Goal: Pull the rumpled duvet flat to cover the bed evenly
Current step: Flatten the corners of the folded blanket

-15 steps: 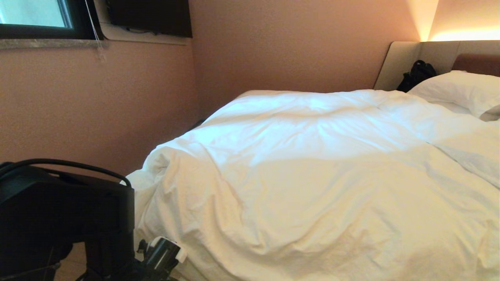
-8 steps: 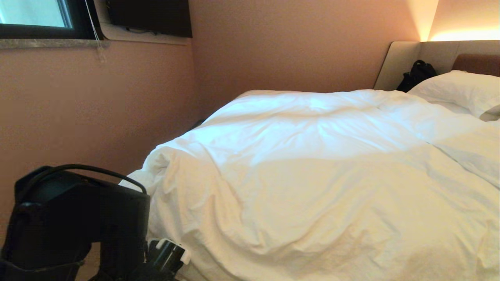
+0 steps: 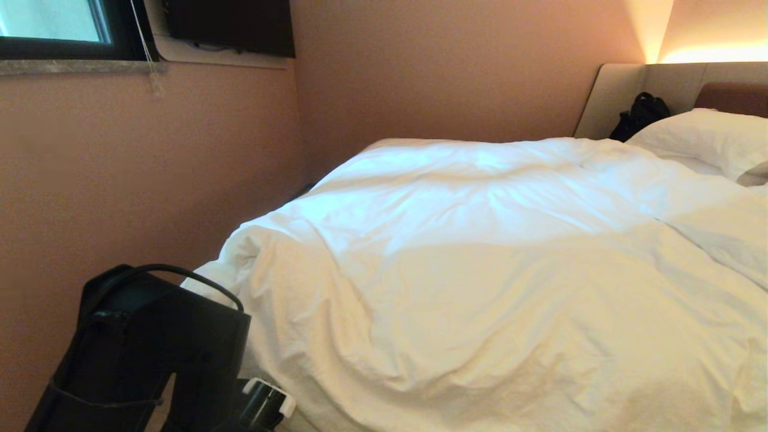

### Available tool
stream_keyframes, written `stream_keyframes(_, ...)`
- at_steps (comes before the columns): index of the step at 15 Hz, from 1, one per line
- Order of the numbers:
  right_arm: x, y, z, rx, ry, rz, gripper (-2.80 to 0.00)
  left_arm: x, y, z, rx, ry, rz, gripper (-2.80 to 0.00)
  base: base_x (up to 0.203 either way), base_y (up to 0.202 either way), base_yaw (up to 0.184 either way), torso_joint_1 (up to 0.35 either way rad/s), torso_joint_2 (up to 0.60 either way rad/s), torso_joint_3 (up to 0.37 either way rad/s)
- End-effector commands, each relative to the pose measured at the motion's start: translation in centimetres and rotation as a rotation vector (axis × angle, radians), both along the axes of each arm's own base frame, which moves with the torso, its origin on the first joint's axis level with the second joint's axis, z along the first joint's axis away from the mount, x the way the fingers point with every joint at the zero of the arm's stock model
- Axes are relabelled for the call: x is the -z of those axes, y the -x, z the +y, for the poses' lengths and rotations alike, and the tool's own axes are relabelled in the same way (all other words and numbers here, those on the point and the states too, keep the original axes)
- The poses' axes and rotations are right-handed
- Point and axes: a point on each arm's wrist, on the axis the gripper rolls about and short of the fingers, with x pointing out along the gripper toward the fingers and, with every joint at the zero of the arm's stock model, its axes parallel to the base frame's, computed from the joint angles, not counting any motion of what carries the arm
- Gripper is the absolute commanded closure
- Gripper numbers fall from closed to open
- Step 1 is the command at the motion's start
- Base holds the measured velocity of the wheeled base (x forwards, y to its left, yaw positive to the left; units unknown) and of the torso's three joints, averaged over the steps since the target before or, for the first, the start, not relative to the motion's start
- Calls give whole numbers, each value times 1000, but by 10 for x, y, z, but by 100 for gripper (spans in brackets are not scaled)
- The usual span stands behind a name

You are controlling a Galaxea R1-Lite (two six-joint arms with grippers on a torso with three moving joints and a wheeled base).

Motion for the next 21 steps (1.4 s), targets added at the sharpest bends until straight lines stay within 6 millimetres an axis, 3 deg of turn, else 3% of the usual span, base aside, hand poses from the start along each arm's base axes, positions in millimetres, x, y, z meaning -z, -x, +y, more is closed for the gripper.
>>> stream_keyframes(1, 0, 0, 0, -1, 0, 1, 0, 1, 0, 4, -17, -3, 11, -280, 0, 0, 0, 0, 0, 0)
stream_keyframes(5, 0, 0, 0, -1, 0, 1, 0, 2, 2, 21, -74, -7, 43, -280, 0, 0, 0, 0, 0, 0)
stream_keyframes(21, 0, 0, 0, 0, 0, 1, 0, 1, -13, 17, 10, 55, -12, -280, 0, 0, 0, 0, 0, 0)
